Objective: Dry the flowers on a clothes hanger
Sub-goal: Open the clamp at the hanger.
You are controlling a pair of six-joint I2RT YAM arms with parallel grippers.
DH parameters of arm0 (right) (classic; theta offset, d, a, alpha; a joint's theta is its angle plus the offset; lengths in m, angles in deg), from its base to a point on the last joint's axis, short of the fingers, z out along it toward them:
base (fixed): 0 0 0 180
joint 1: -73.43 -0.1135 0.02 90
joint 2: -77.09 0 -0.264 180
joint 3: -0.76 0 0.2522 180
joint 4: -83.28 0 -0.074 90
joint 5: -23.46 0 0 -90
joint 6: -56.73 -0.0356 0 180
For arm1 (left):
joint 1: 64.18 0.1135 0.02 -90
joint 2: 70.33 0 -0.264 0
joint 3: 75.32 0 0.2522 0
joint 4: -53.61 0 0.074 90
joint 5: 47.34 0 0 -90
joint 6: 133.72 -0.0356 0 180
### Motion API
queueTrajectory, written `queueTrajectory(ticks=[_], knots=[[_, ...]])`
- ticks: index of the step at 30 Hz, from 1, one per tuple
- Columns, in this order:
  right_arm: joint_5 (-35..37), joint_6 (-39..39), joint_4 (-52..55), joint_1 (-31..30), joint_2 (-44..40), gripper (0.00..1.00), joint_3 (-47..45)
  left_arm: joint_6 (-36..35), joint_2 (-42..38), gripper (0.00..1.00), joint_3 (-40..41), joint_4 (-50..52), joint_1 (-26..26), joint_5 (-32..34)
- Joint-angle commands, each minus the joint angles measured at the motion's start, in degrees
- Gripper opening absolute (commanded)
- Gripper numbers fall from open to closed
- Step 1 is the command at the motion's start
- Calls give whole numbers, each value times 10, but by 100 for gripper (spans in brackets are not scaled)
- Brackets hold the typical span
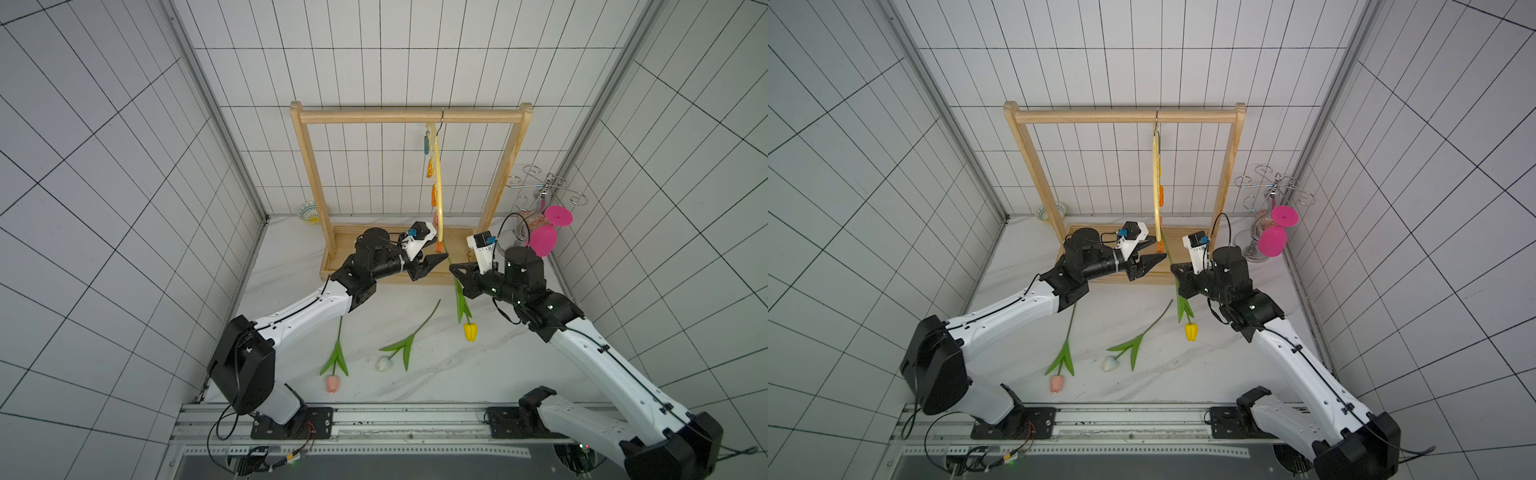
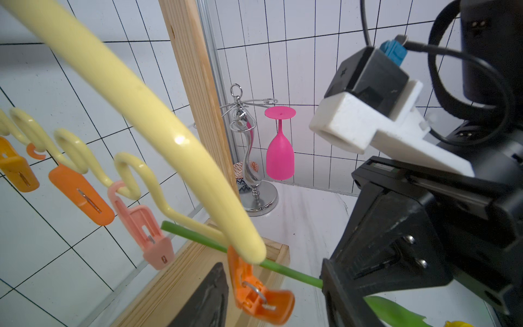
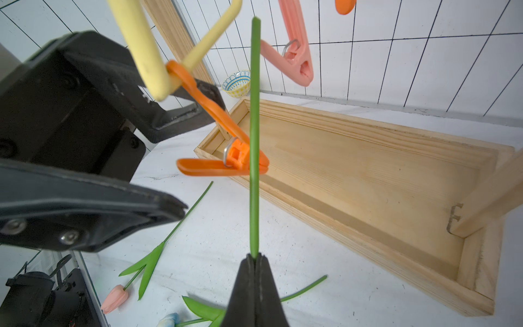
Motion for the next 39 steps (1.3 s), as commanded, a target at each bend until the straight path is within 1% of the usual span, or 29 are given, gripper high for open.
queueTrajectory(ticks=[1,11,17,19,23,26,27,30,31,34,39], knots=[[-13,1,-5,0,3,0,34,1,11,53,-21,-15,3,-4],[-17,5,-1,0,2,0,37,-1,24,49,-33,-10,2,6],[-18,6,-1,-1,3,0,36,-1,25,40,-40,-1,2,8],[-19,6,-1,-1,4,0,36,2,25,35,-42,2,2,9],[-20,4,-1,0,4,0,33,6,23,35,-42,2,1,11],[-19,4,-1,0,1,0,30,10,23,35,-41,2,1,10],[-18,4,-1,-1,-1,0,29,9,24,38,-41,1,1,9],[-18,3,-1,0,-4,0,28,9,23,53,-39,3,0,12],[-17,4,0,-1,-5,0,28,7,24,55,-37,4,0,12],[-17,6,3,-1,-5,0,29,3,23,56,-35,12,1,7],[-25,7,6,0,-1,0,34,-4,27,53,-37,24,0,-12]])
